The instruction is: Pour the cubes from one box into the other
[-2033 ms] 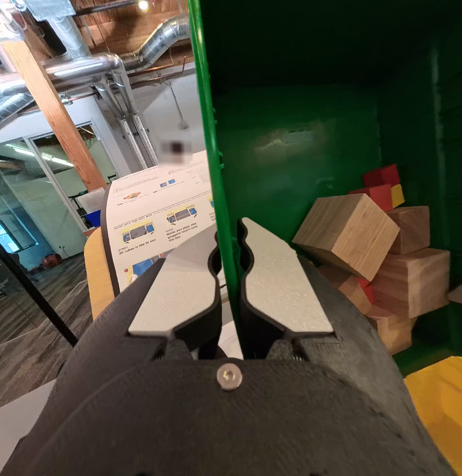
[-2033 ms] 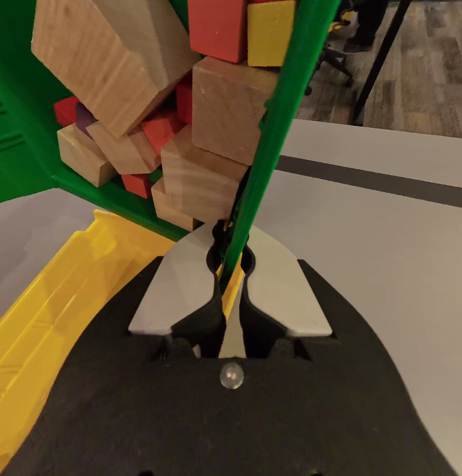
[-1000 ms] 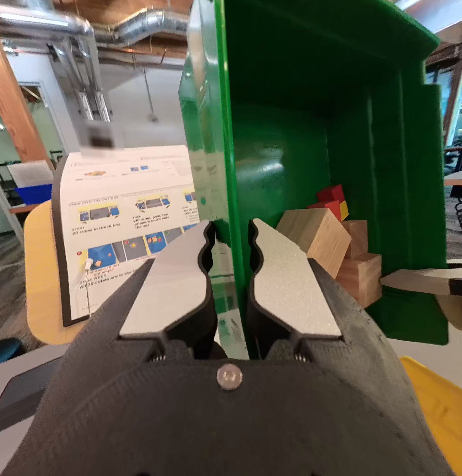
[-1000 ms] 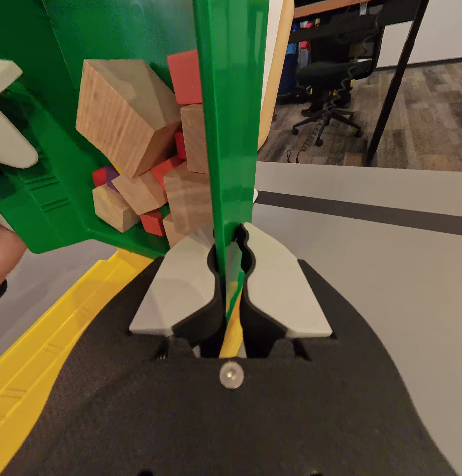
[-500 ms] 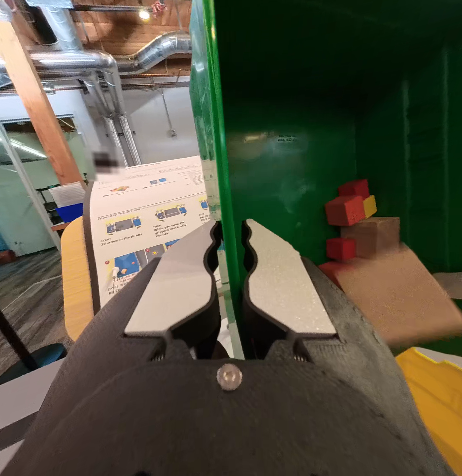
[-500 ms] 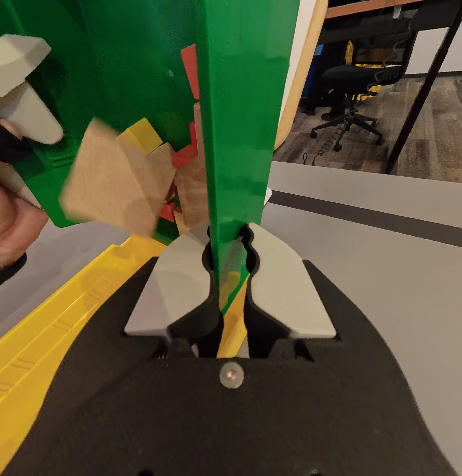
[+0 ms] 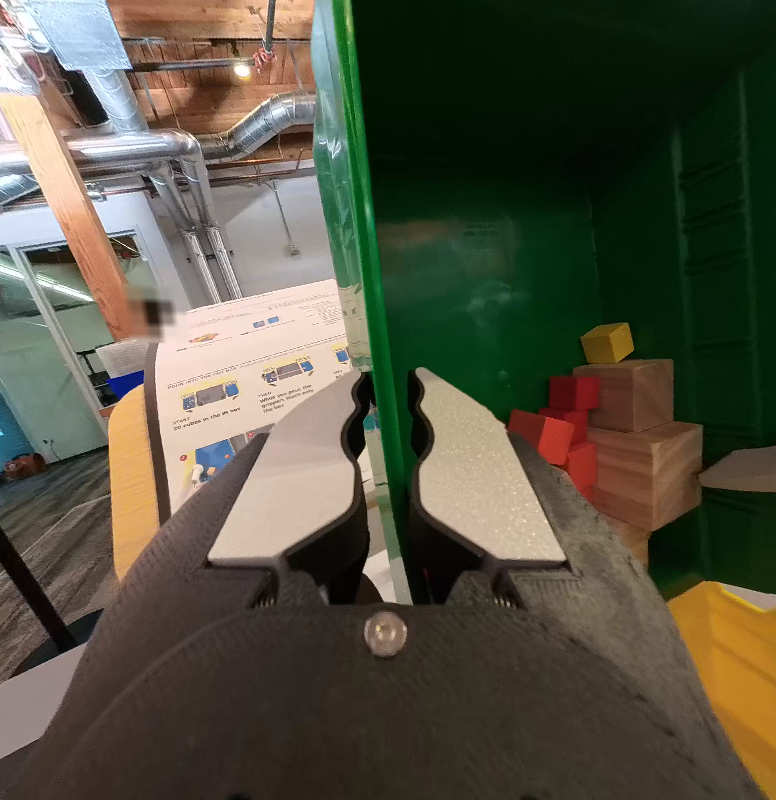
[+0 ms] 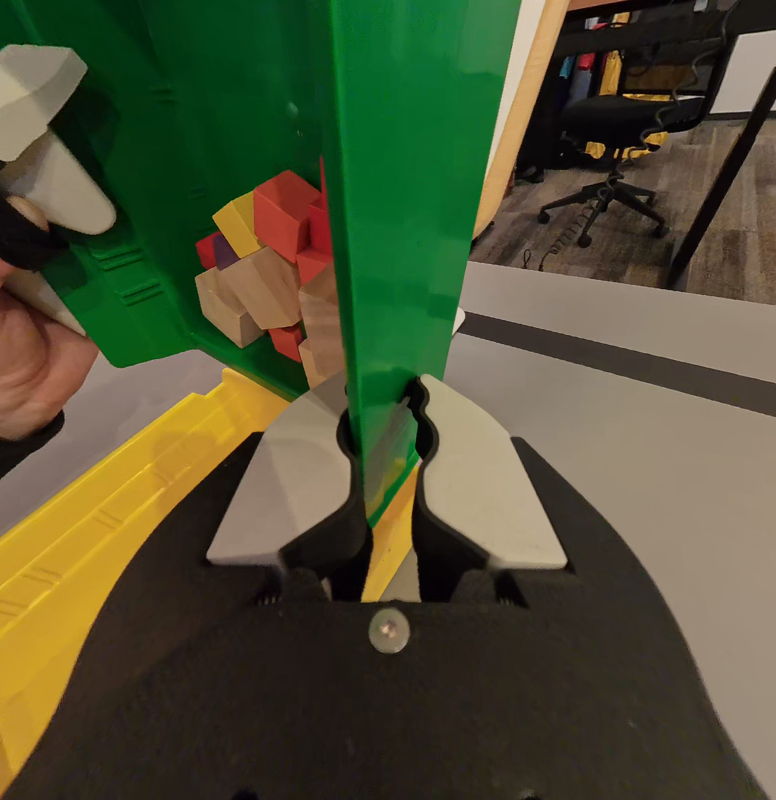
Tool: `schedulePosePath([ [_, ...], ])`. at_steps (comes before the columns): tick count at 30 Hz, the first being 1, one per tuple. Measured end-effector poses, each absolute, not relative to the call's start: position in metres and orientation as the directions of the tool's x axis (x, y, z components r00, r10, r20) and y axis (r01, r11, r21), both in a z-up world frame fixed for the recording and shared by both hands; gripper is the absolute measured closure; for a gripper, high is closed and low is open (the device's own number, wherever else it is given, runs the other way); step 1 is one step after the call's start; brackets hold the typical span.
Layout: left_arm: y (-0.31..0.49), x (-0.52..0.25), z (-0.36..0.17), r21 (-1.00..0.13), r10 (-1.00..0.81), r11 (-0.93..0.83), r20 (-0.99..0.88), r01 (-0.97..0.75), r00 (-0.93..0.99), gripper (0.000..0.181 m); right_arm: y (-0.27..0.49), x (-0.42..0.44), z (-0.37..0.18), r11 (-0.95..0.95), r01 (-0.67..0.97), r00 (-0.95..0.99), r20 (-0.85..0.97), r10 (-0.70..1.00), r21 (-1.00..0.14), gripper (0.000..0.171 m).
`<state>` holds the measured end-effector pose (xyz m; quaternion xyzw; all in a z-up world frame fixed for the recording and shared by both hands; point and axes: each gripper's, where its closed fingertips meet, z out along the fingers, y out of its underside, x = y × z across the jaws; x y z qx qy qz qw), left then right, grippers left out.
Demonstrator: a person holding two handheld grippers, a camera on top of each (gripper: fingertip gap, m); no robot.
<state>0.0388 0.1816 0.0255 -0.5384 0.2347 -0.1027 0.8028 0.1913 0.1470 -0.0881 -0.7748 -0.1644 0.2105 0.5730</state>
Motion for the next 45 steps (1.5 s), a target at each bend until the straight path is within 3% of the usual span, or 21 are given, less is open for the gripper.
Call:
schedulePosePath([
  [10, 0.189, 0.025, 0.035, -0.915, -0.309, 0.389, -0.241, -0.109, 0.92, 0.173, 0.145, 0.187, -0.06, -0.247, -0.036, 0.814, -0.172, 0.555, -0.968, 0.142],
  [14, 0.184, 0.034, 0.036, -0.884, -0.296, 0.437, -0.317, -0.167, 0.901, 0.173, 0.147, 0.189, -0.041, -0.241, -0.033, 0.82, -0.164, 0.548, -0.97, 0.138],
  [17, 0.181, 0.034, 0.03, -0.885, -0.293, 0.441, -0.302, -0.152, 0.907, 0.173, 0.152, 0.195, -0.042, -0.246, -0.041, 0.839, -0.167, 0.518, -0.968, 0.15],
  [23, 0.179, 0.038, 0.028, -0.87, -0.313, 0.474, -0.308, -0.134, 0.898, 0.168, 0.158, 0.198, -0.043, -0.208, -0.061, 0.86, -0.157, 0.485, -0.976, 0.156],
  [45, 0.171, 0.028, 0.005, -0.894, -0.359, 0.443, -0.24, -0.061, 0.902, 0.162, 0.15, 0.191, -0.041, -0.088, -0.062, 0.876, -0.097, 0.472, -0.994, 0.158],
])
